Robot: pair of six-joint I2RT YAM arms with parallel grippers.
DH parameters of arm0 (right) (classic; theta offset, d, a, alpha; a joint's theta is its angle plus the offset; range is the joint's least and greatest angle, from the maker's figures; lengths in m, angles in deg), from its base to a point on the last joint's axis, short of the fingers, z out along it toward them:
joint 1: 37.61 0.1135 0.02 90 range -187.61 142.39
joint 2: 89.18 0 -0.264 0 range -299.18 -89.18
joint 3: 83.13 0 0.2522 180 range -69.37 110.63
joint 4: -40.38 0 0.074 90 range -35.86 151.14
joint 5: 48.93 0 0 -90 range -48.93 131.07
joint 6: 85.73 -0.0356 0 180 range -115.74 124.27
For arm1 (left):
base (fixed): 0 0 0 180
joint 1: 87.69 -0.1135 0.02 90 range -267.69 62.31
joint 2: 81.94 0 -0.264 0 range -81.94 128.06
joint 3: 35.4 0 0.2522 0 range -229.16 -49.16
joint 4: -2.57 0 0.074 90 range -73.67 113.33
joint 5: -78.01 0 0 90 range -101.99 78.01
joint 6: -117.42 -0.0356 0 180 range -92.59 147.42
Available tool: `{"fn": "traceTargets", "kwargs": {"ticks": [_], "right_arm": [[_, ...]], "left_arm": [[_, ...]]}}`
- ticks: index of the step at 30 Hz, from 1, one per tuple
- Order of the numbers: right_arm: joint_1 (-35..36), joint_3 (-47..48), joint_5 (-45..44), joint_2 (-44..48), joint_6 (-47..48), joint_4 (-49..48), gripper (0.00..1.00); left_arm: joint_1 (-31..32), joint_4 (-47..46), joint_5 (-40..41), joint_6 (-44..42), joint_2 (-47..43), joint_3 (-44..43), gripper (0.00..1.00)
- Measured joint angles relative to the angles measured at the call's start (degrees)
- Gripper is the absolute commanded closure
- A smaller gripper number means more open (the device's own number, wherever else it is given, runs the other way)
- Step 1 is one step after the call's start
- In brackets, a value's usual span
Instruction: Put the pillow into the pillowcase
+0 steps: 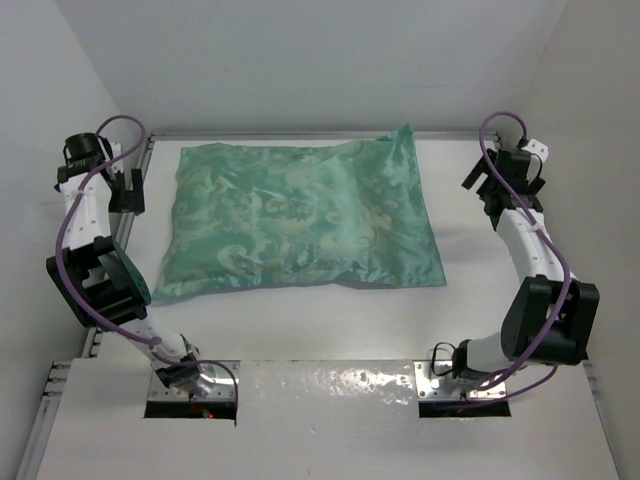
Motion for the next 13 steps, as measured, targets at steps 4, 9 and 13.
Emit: {"fn": "traceTargets", "kwargs": {"ticks": [4,9,13], "right_arm": [[0.0,0.0,0.2,0.0,0.0,-2.3,0.01],[0.0,0.0,0.5,0.0,0.0,-3.2,0.01],[0.0,0.0,0.5,-0.1,0.0,-3.4,0.01]], "left_arm": [[0.0,-0.1,-0.5,0.0,-0.2,0.0,0.0],[0.0,-0.6,-1.3,0.0,-0.2,0.0,0.0],[0.0,-1.0,-2.1,0.0,-0.2,0.0,0.0]]}}
